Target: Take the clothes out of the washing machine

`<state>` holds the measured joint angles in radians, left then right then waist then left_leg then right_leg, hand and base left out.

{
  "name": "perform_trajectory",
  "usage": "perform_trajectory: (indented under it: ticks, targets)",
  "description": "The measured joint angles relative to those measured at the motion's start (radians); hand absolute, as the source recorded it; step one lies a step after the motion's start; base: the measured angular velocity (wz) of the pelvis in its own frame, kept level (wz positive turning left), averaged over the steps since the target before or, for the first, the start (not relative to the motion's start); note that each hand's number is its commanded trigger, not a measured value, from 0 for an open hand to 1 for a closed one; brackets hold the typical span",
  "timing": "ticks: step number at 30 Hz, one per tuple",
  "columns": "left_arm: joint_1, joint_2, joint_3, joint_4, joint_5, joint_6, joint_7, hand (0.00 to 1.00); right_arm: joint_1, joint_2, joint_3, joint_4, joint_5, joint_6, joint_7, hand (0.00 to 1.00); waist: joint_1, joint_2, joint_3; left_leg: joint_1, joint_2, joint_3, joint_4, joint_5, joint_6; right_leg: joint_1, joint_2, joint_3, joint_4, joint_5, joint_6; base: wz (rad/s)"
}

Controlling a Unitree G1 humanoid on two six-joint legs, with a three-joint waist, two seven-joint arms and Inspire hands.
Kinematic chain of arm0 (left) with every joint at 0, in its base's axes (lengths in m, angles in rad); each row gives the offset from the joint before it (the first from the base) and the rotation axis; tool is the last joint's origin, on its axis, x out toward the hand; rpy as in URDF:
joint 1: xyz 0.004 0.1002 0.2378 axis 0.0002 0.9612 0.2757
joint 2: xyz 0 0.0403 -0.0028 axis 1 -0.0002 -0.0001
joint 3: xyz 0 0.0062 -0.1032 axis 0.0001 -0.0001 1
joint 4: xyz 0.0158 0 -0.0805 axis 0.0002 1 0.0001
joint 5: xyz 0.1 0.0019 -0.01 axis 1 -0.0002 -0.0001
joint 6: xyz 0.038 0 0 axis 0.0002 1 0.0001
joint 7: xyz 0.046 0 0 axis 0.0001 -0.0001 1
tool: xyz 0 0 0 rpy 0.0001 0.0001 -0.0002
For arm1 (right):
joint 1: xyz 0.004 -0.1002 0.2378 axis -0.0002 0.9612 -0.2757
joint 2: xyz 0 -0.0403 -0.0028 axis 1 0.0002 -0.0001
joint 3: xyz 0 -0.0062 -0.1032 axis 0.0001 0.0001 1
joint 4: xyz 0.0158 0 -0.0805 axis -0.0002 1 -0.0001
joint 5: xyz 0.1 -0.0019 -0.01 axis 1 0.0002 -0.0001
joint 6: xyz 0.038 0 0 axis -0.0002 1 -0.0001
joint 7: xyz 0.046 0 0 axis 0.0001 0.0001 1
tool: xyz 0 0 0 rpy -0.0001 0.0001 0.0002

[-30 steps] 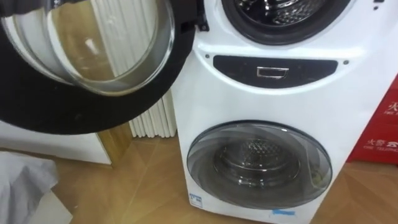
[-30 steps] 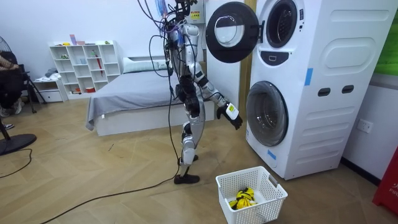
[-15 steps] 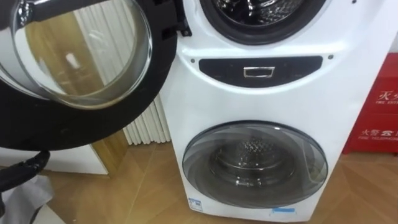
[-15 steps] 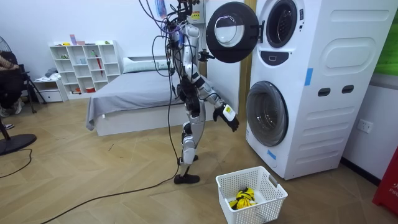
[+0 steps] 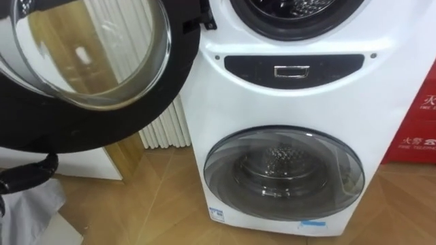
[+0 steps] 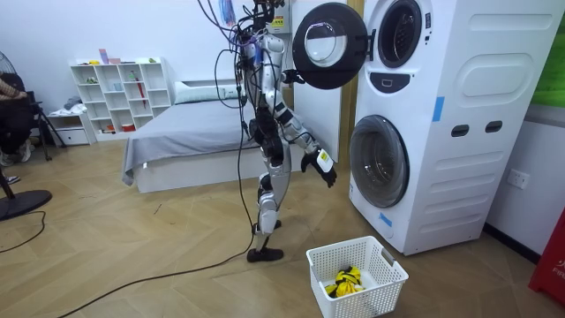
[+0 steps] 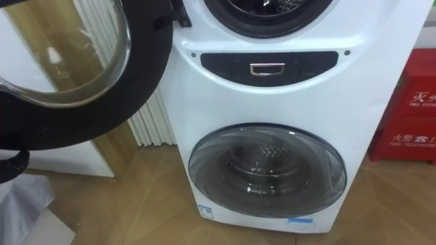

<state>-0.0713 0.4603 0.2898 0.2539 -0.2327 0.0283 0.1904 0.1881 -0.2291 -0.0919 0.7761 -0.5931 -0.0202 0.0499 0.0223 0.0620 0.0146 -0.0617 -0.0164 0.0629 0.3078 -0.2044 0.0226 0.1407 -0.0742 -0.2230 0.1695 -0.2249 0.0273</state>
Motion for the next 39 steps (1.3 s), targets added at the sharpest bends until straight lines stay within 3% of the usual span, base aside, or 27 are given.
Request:
perform_trajectory:
  ticks: [8, 15, 20, 23, 28, 30, 35, 39]
  targets:
    - [-0.016, 0.000, -0.020, -0.033, 0.098, 0.015, -0.002, 0.00, -0.002, 0.000, -0.001, 0.019, 0.000, -0.001, 0.019, 0.00, -0.016, 0.002, 0.0012, -0.031, -0.011, -0.020, 0.008, 0.008, 0.010, -0.017, -0.002, 0.024, -0.001, 0.004, 0.004, 0.11]
    - [-0.019, -0.004, -0.063, -0.112, 0.113, 0.094, -0.001, 0.00, -0.010, -0.001, 0.013, 0.015, -0.001, 0.002, 0.059, 0.00, -0.018, 0.005, 0.0024, -0.040, -0.013, -0.034, 0.011, 0.016, 0.023, -0.020, -0.004, 0.058, 0.000, 0.021, 0.014, 0.06]
    - [-0.019, -0.006, -0.121, -0.145, 0.116, 0.100, -0.005, 0.00, -0.021, -0.005, 0.041, 0.008, 0.009, 0.000, 0.076, 0.00, -0.018, 0.003, 0.0014, -0.045, -0.030, -0.055, 0.012, 0.027, 0.037, -0.015, -0.014, 0.052, 0.001, 0.026, 0.019, 0.17]
    - [-0.019, -0.018, -0.160, -0.208, 0.115, 0.144, -0.008, 0.00, -0.024, -0.004, 0.056, 0.029, 0.016, 0.000, 0.078, 0.00, -0.018, 0.003, 0.0012, -0.050, -0.038, -0.074, 0.012, 0.037, 0.046, -0.015, -0.017, 0.058, 0.001, 0.037, 0.030, 0.22]
    - [-0.017, -0.022, -0.196, -0.279, 0.137, 0.203, -0.032, 0.00, -0.026, -0.006, 0.068, 0.032, 0.017, 0.025, 0.085, 0.00, -0.017, 0.003, 0.0008, -0.067, -0.050, -0.087, 0.024, 0.046, 0.060, -0.020, -0.025, 0.057, 0.001, 0.045, 0.029, 0.09]
    - [-0.014, -0.036, -0.214, -0.316, 0.157, 0.212, -0.046, 0.00, -0.026, -0.004, 0.070, 0.033, 0.023, 0.035, 0.085, 0.00, -0.016, 0.004, 0.0003, -0.088, -0.052, -0.093, 0.039, 0.050, 0.065, -0.032, -0.025, 0.058, 0.003, 0.053, 0.041, 0.11]
    - [-0.007, -0.080, -0.265, -0.347, 0.157, 0.213, -0.055, 0.00, -0.028, -0.010, 0.098, 0.034, 0.066, 0.046, 0.074, 0.00, -0.017, 0.005, -0.0022, -0.093, -0.063, -0.097, 0.030, 0.068, 0.075, -0.044, -0.033, 0.079, 0.020, 0.057, 0.043, 0.03]
    - [0.039, -0.107, -0.294, -0.402, 0.186, 0.213, -0.110, 0.00, -0.034, -0.013, 0.130, 0.033, 0.068, 0.052, 0.070, 0.00, -0.017, -0.003, -0.0131, -0.089, -0.065, -0.059, -0.005, 0.105, 0.077, -0.071, -0.046, 0.083, 0.020, 0.042, 0.064, -0.04]
